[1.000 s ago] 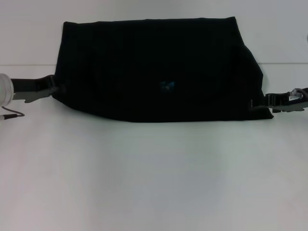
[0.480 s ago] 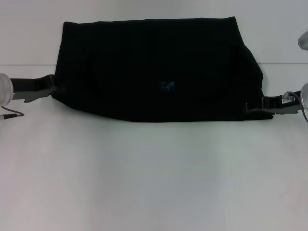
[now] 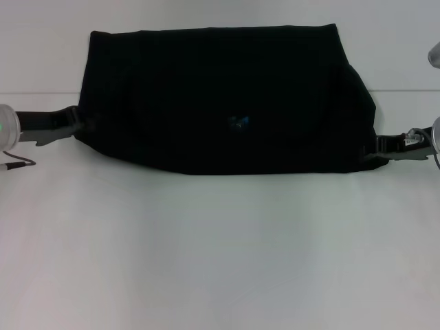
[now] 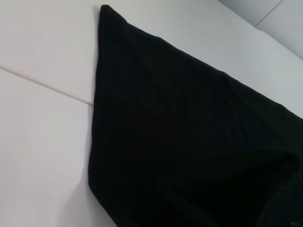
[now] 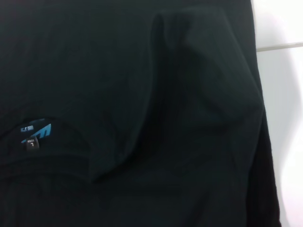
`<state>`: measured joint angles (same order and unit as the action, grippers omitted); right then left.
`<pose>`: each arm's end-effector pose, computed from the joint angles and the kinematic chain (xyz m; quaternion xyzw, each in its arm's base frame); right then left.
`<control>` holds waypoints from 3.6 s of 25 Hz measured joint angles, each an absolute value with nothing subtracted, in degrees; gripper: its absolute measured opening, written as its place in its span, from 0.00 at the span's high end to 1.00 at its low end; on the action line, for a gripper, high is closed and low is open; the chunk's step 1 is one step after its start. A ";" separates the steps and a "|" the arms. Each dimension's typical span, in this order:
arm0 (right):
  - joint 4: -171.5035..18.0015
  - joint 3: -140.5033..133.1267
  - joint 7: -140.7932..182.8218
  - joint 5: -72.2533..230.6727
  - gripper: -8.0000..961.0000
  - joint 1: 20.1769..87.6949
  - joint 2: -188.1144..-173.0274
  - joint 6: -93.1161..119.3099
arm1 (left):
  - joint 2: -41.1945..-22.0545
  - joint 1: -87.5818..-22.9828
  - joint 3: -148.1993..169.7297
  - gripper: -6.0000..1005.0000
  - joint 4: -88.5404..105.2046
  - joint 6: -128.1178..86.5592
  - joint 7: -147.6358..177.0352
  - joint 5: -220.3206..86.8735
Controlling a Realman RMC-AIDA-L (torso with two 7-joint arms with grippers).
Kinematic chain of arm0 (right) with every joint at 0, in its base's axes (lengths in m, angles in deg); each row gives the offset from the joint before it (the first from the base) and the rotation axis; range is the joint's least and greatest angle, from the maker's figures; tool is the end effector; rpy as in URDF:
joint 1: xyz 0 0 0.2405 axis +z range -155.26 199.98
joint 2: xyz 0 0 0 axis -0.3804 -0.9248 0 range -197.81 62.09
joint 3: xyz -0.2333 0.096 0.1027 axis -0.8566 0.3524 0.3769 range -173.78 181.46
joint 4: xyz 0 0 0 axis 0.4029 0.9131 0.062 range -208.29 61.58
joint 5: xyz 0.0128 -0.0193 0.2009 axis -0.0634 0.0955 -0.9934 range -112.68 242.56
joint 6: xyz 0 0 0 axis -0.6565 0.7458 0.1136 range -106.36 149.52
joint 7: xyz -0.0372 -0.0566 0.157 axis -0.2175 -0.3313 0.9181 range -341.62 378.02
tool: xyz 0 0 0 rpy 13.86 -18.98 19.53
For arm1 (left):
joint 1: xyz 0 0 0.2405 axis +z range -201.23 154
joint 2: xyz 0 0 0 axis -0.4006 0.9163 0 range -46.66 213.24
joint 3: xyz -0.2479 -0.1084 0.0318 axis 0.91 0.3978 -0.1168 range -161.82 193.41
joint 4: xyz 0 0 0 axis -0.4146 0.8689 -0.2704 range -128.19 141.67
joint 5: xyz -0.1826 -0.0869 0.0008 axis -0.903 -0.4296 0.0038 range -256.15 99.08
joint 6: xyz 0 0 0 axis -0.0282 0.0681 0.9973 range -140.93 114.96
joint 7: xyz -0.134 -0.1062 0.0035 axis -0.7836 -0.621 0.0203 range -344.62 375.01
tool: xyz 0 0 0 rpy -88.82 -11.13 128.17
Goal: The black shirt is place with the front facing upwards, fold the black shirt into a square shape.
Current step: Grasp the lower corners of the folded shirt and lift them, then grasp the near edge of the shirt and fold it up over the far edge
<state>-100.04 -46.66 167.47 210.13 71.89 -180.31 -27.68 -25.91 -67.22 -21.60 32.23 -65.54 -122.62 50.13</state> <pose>0.2906 0.4677 -0.0146 -0.7510 0.5763 0.0217 0.3216 -0.3141 0.4618 0.0286 -0.6920 -0.6278 -0.1812 0.3069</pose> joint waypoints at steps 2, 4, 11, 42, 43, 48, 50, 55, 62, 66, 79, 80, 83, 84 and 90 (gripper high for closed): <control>-99.99 -46.86 167.48 210.14 0.46 71.89 -180.30 -27.71 | -25.92 -67.36 -21.57 0.92 32.23 -65.54 -122.62 50.13; -99.95 -47.03 167.50 210.14 0.54 71.84 -180.27 -27.72 | -25.91 -67.46 -21.56 0.92 32.23 -65.55 -122.62 50.13; -100.23 -46.71 167.55 210.14 0.88 71.61 -179.84 -28.70 | -25.86 -67.56 -21.55 0.91 32.23 -65.83 -122.62 50.13; -115.87 -44.26 166.15 210.14 0.99 61.28 -175.11 -64.58 | -22.17 -56.93 -21.78 0.89 46.27 -106.61 -122.55 55.69; -116.11 -44.21 165.98 210.14 0.99 60.76 -175.01 -66.04 | -22.13 -56.72 -21.75 0.88 46.43 -107.59 -122.43 56.10; -116.48 -43.37 165.03 210.14 0.99 58.98 -174.81 -72.01 | -22.12 -55.78 -21.70 0.88 47.21 -112.07 -121.93 57.94; -116.70 -43.25 164.97 210.14 0.99 58.31 -174.84 -73.83 | -22.17 -55.59 -21.70 0.88 47.23 -113.98 -121.63 58.09; -119.31 -43.20 164.80 210.13 0.99 56.32 -175.45 -78.25 | -22.48 -54.92 -21.92 0.87 48.71 -119.41 -121.20 58.19; -121.73 -41.11 164.34 210.05 0.99 55.10 -175.77 -81.53 | -22.70 -54.77 -20.95 0.87 49.45 -119.72 -121.35 59.38; -121.57 -35.51 162.51 208.87 0.99 56.30 -175.82 -81.86 | -22.62 -56.27 -17.27 0.86 49.45 -117.08 -121.80 59.06; -117.07 -25.34 162.51 201.06 0.99 63.76 -176.20 -63.09 | -22.79 -63.86 -11.03 0.85 48.91 -102.06 -127.86 59.39; -116.34 -25.50 162.51 200.91 0.99 64.43 -176.52 -60.30 | -22.79 -63.86 -11.03 0.85 48.91 -102.06 -127.86 59.39; -113.02 -26.81 162.50 200.93 0.99 66.18 -177.35 -51.15 | -23.98 -65.70 -12.34 0.85 47.28 -93.47 -129.42 59.45; -111.69 -27.74 162.50 200.99 0.99 66.70 -177.46 -48.17 | -24.16 -66.11 -13.25 0.85 46.42 -91.42 -129.83 59.50; -107.14 -31.50 162.70 200.86 0.99 68.24 -178.33 -36.66 | -25.69 -67.22 -16.95 0.84 44.15 -81.46 -132.50 59.54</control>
